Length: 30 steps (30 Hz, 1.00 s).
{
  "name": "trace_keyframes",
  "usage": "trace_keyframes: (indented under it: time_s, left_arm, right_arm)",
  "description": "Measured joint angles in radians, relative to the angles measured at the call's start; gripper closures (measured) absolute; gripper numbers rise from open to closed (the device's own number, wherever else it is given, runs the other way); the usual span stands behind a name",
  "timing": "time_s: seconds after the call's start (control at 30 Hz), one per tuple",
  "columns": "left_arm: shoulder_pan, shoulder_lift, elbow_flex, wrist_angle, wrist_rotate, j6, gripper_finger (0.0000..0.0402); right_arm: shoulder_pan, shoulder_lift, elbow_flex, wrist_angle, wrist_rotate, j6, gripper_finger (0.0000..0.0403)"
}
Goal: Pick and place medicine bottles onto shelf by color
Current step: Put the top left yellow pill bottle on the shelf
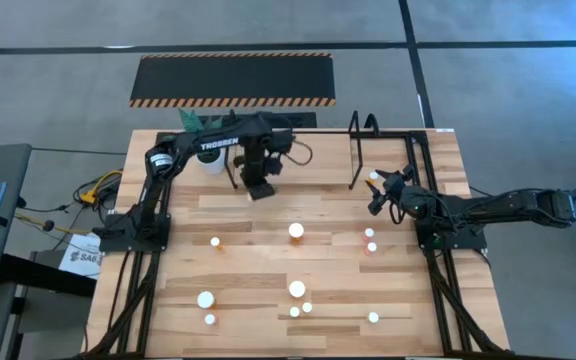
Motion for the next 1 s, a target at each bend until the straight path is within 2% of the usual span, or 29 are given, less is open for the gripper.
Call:
trace_keyframes:
  time_s: [0.23, 0.4, 0.67, 0.77, 0.83, 0.9, 1.0]
  left_arm:
    - [-0.069, -0.022, -0.142, -0.005, 0.004, -0.098, 0.0314]
    - [-0.083, -0.075, -0.295, -0.003, 0.111, -0.117, 0.0314]
    - [-0.082, -0.232, -0.533, -0.005, 0.270, -0.211, 0.0314]
    - [-0.083, -0.267, -0.616, -0.006, 0.256, -0.230, 0.0314]
    - [-0.083, -0.270, -0.651, -0.005, 0.209, -0.233, 0.0314]
    - [-0.083, -0.270, -0.664, 0.010, 0.162, -0.223, 0.0314]
    - [-0.082, -0.270, -0.658, 0.036, 0.158, -0.212, 0.0314]
  right_arm:
    - [0.000, 0.000, 0.000, 0.000, 0.000, 0.000, 0.0159]
    - [0.000, 0.000, 0.000, 0.000, 0.000, 0.000, 0.0159]
    - [0.000, 0.000, 0.000, 0.001, 0.000, 0.000, 0.0159]
    - [0.000, 0.000, 0.000, 0.000, 0.000, 0.000, 0.0159]
    - [0.000, 0.000, 0.000, 0.001, 0.000, 0.000, 0.0159]
    - [0.000, 0.000, 0.000, 0.000, 0.000, 0.000, 0.0159]
    - [0.000, 0.000, 0.000, 0.000, 0.000, 0.000, 0.0159]
